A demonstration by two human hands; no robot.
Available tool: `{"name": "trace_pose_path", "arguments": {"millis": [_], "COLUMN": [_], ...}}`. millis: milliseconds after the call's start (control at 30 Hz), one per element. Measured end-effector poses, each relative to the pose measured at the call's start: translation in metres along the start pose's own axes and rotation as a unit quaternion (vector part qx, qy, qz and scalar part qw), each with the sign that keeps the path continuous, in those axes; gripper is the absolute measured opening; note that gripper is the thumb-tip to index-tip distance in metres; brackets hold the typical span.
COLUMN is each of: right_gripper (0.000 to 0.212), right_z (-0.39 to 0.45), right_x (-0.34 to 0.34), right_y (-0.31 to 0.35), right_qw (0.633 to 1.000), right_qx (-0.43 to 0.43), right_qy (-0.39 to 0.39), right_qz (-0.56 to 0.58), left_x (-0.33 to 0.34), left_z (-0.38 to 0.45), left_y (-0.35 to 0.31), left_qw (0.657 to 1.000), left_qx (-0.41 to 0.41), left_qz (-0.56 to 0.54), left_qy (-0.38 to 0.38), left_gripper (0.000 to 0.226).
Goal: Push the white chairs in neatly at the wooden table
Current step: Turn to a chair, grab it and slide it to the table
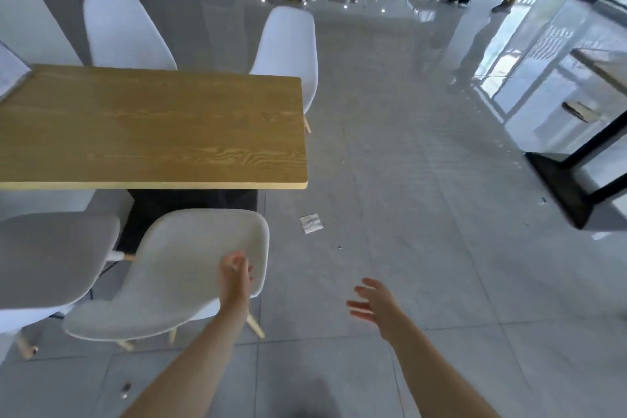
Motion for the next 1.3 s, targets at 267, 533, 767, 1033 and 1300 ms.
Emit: {"name": "trace_pose_path", "arguments": {"millis": [267, 533, 767, 1033, 1300], "right_gripper": [0.041, 0.033, 0.025, 0.028, 0.028], "right_z": [0.040, 0.144, 0.233, 0.368, 0.491], "right_x": [-0.131, -0.078, -0.104, -0.112, -0.093], "right_y": [0.134, 0.287, 0.433, 0.597, 0.789], "right_qw": [0.998, 0.990, 0.989, 0.990, 0.977], "right_qx": [-0.050, -0.074, -0.070, -0.075, -0.090], "right_qy": [-0.035, 0.084, 0.070, 0.079, 0.126], "right_qz": [-0.021, -0.082, -0.108, -0.094, -0.148], "left_x": [0.124, 0.248, 0.381, 0.531, 0.637], "left_z": [-0.018, 0.082, 0.170, 0.305, 0.424], "left_y": [-0.016, -0.064, -0.150, -0.247, -0.312], "left_qw": [0.997, 0.996, 0.992, 0.992, 0.979], "left_qx": [-0.054, -0.067, -0.082, -0.066, -0.121], "left_qz": [-0.054, -0.064, -0.081, -0.099, -0.161], "left_qy": [0.017, 0.013, 0.042, 0.051, -0.022], "left_gripper": [0.012, 0.013, 0.015, 0.016, 0.012]}}
Point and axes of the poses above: each hand's wrist, its own z-axis towards the middle knuckle, its own x-axis out of the palm, y = z × x, the point moved 6 cm from there along z, towards the middle knuckle, and after that the axes turned 4 degrees about y, right-handed, at the moved point
